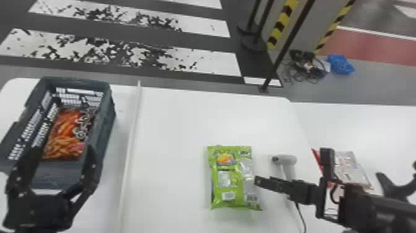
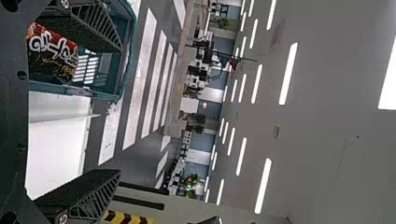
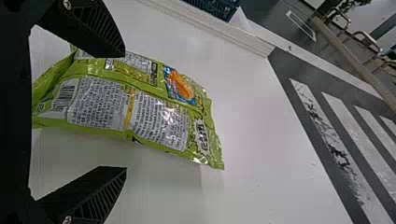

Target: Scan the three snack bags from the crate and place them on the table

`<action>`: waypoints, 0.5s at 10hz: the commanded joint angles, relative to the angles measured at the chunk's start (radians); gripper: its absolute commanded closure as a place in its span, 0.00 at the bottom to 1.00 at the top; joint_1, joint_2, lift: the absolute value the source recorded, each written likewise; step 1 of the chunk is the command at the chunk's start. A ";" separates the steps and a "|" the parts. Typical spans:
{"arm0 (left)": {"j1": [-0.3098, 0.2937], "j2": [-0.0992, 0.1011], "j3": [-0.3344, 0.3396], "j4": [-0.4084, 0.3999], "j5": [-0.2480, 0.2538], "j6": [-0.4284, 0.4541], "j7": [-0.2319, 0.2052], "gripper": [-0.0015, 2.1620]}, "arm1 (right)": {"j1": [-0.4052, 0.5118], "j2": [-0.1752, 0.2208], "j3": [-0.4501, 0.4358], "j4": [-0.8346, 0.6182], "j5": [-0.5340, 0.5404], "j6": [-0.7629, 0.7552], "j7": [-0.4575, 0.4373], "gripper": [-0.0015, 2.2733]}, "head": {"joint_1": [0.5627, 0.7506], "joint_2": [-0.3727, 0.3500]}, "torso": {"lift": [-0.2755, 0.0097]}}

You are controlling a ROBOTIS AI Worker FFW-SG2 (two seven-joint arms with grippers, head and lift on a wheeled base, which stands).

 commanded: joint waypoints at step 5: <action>0.000 0.003 0.001 0.002 0.000 0.000 -0.002 0.03 | -0.110 -0.001 0.146 0.161 0.043 -0.047 0.015 0.03 | 0.70 0.31 | 0.84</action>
